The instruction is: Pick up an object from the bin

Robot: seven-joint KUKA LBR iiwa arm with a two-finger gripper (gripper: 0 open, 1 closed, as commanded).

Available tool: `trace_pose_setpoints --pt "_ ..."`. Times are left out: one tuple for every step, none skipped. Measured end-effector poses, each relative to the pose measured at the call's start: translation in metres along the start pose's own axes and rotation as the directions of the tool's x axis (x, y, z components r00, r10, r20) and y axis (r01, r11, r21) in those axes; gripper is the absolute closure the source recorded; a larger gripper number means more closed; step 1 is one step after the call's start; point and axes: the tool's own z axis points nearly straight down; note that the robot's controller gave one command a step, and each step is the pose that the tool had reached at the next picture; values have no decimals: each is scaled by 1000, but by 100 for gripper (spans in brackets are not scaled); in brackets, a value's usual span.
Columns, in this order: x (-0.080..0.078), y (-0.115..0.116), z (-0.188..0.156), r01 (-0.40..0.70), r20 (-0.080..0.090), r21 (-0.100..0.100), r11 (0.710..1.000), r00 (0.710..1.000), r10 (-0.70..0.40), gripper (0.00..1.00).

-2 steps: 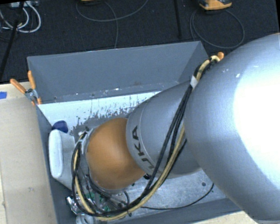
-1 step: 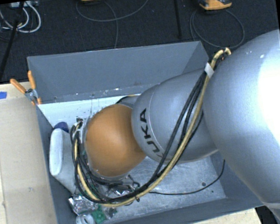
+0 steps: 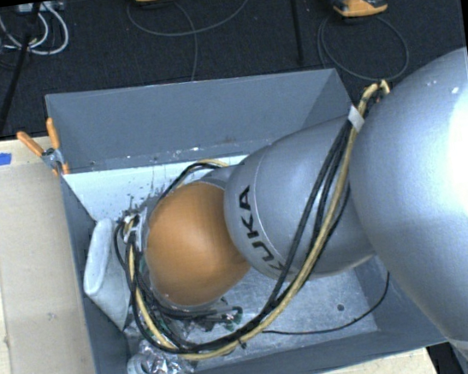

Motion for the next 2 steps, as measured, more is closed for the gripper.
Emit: trace_pose_setpoints --pt "3 0 35 171 4 7 985 985 -171 0" --pt "5 -26 34 661 9 17 750 750 -662 0"
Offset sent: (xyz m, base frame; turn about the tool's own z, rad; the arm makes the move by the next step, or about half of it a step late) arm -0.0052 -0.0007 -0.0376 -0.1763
